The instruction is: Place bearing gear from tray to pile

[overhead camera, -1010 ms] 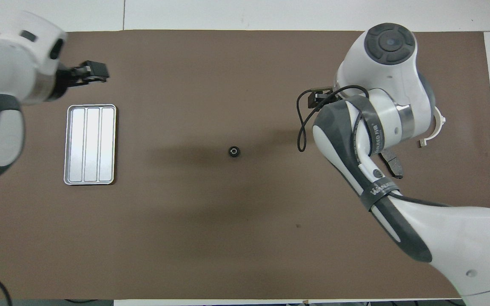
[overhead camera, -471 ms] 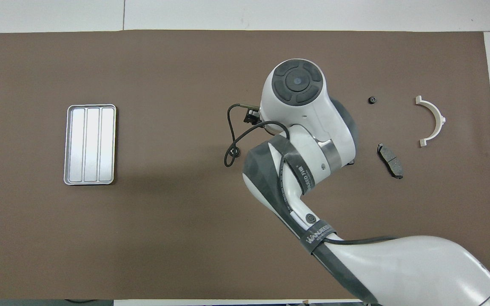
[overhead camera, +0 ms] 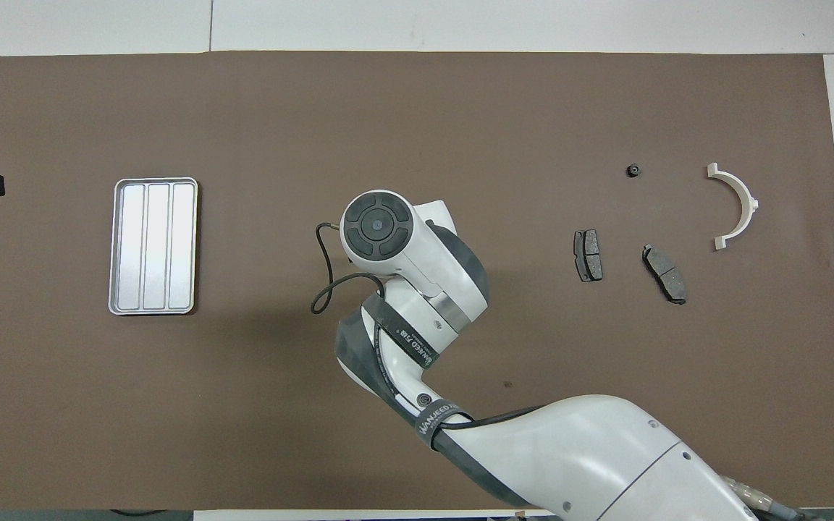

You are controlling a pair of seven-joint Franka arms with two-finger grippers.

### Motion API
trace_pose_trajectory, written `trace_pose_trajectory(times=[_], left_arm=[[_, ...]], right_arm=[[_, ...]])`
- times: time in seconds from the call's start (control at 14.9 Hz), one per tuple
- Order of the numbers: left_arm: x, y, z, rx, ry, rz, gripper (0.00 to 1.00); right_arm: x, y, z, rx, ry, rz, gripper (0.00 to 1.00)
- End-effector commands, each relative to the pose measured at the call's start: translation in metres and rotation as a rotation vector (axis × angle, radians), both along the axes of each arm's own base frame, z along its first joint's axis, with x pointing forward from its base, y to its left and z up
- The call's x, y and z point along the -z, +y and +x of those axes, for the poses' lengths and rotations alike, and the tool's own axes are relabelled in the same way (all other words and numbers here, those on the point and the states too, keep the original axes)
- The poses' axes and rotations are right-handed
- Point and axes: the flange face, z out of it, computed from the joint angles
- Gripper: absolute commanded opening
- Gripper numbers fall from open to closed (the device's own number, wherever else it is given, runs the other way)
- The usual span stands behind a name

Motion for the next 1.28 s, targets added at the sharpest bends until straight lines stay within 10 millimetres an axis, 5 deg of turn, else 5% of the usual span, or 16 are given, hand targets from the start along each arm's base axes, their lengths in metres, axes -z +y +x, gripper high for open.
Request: trace_pose_trajectory(times=[0.0, 0.34, 0.54, 0.67, 0.81, 0.94, 1.21], left_arm=[[0.008, -0.004, 0.0, 0.019, 0.006, -0.01, 1.0], [0.015, -0.003, -0.014, 0.023, 0.064, -0.016, 1.0], [0.017, 0.004, -0.043, 0.018, 0.056, -0.025, 1.0], [0.015, 0.028, -0.042, 0.0, 0.031, -0.02, 1.0], [0.014, 0.013, -0.037, 0.048, 0.017, -0.012, 1.0], [0.016, 0.009, -0.036, 0.053, 0.018, -0.013, 1.0], [0.014, 0.013, -0.04, 0.045, 0.018, -0.015, 1.0]], right_arm=[[0.013, -0.007, 0.011, 0.066, -0.015, 0.002, 1.0], [0.024, -0.014, 0.012, 0.112, -0.015, 0.01, 1.0], [0.036, -0.014, 0.005, 0.105, -0.015, 0.013, 1.0], [0.041, -0.01, 0.001, 0.095, -0.013, 0.008, 1.0], [0.04, -0.01, 0.0, 0.093, -0.01, 0.007, 0.97], [0.04, -0.01, 0.0, 0.09, -0.008, 0.002, 0.82], [0.04, -0.01, 0.0, 0.092, -0.007, 0.006, 0.09]])
